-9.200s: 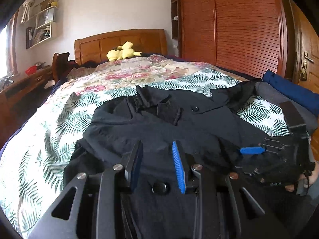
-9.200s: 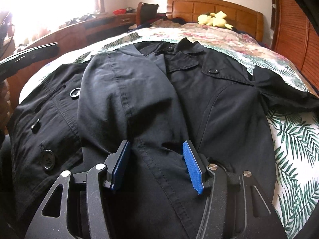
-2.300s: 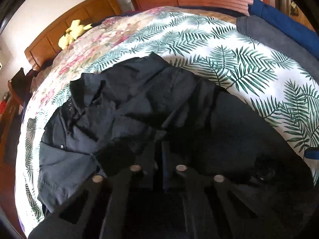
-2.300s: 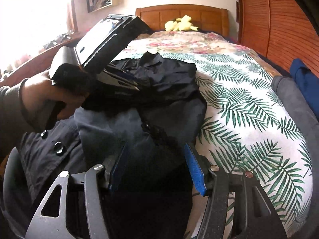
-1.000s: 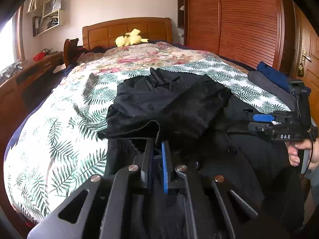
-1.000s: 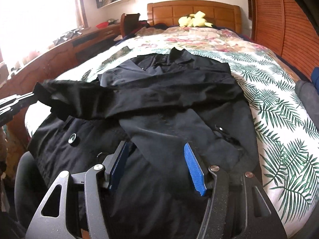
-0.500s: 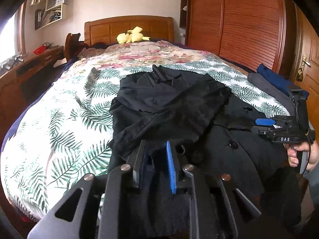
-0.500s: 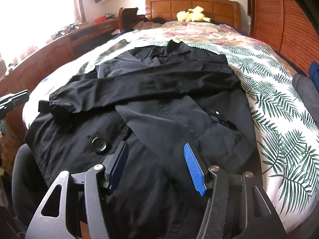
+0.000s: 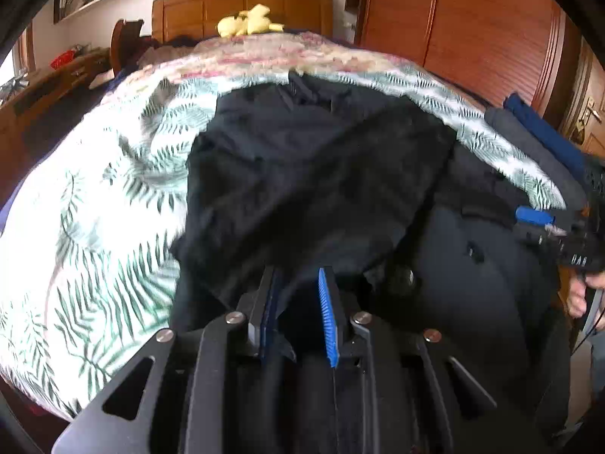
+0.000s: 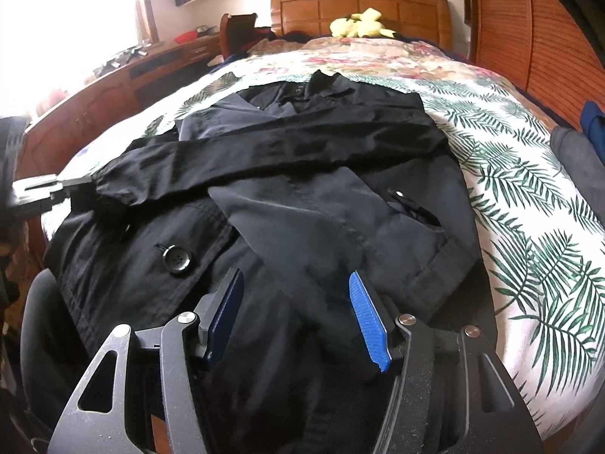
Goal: Fold large clothes
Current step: 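Move the right tool to the other coat side and close on its edge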
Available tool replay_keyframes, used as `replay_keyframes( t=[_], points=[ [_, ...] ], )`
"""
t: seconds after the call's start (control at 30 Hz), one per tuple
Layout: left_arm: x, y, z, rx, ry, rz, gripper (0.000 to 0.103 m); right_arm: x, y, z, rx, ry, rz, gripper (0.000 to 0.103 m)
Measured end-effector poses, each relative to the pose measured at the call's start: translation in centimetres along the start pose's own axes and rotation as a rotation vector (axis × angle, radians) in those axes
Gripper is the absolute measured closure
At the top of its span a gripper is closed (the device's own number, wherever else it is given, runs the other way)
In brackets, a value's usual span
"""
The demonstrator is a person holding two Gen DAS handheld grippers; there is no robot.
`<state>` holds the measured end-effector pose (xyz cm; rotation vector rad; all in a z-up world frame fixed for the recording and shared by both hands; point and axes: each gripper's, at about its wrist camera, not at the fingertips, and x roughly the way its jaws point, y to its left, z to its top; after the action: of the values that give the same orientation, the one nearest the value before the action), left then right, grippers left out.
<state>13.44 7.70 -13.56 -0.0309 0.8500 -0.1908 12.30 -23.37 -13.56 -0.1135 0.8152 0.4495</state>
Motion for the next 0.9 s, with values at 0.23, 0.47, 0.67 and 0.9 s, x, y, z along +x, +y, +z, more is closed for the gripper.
replay_keyframes(
  t=[0.23, 0.47, 0.67, 0.9],
  points=[
    [-0.2, -0.1, -1.2, -0.016, -0.006, -0.003, 0.084, -0.2, -0.4, -0.3, 0.005, -0.005, -0.001, 0.043],
    [-1.9, -0.1, -1.4, 0.011, -0.032, 0.051, 0.084, -1.7, -0.9, -0.7, -0.023, -0.028, -0.035, 0.043],
    [-3.5, 0.9, -2.2, 0.023, -0.036, 0.094, 0.077, -2.7, -3.7, -2.5, -0.011, 0.000, -0.112, 0.043],
    [-4.0, 3.2, -3.6, -0.012, -0.012, 0.132, 0.072, -3.2, -7.3, -4.4, 0.050, 0.041, -0.190, 0.043]
  ],
)
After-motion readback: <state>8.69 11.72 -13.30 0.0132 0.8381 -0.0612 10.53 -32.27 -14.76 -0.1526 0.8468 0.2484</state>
